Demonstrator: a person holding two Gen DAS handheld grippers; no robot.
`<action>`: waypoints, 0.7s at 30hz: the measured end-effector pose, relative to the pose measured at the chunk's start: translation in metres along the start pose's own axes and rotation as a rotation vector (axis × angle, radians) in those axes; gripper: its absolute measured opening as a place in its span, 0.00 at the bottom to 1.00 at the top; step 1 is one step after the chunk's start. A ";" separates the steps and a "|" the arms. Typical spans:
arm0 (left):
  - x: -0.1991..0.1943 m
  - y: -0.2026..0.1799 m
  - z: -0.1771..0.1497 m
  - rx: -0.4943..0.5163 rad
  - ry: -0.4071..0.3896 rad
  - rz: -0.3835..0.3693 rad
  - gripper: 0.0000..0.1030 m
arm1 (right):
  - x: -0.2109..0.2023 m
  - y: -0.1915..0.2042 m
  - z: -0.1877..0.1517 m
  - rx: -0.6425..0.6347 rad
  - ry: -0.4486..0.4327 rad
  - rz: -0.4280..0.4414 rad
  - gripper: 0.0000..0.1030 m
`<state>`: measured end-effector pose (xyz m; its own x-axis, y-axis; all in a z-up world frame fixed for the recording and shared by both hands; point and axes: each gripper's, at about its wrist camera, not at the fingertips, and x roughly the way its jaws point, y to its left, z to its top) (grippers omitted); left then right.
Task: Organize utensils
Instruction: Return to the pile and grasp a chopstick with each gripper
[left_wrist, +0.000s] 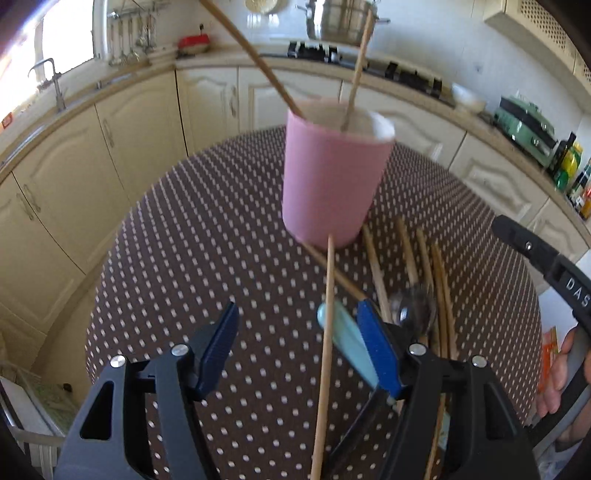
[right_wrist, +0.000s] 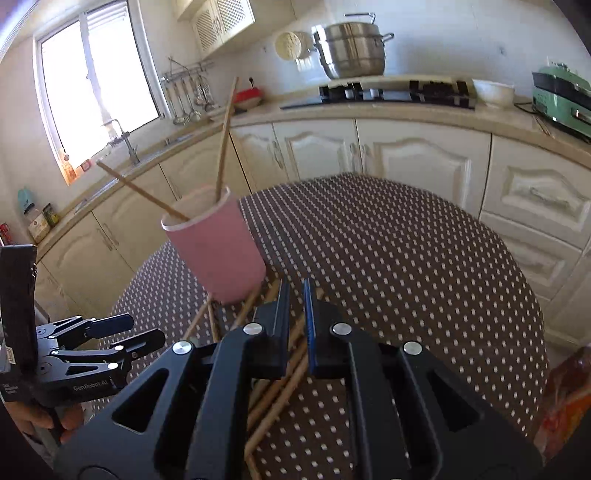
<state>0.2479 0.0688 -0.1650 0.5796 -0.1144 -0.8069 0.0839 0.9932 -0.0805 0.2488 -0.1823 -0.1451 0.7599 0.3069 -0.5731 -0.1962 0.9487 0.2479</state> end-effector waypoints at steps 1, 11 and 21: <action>0.003 -0.001 -0.005 0.008 0.019 0.000 0.61 | 0.000 -0.002 -0.003 0.006 0.014 -0.002 0.08; 0.022 0.000 -0.021 -0.035 0.086 -0.061 0.22 | 0.010 -0.011 -0.039 0.015 0.160 -0.034 0.44; 0.022 0.002 -0.016 -0.053 0.081 -0.045 0.07 | 0.031 0.006 -0.055 -0.082 0.250 -0.074 0.44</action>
<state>0.2475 0.0689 -0.1924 0.5085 -0.1585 -0.8464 0.0642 0.9872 -0.1462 0.2368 -0.1629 -0.2044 0.5994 0.2359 -0.7649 -0.2028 0.9692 0.1400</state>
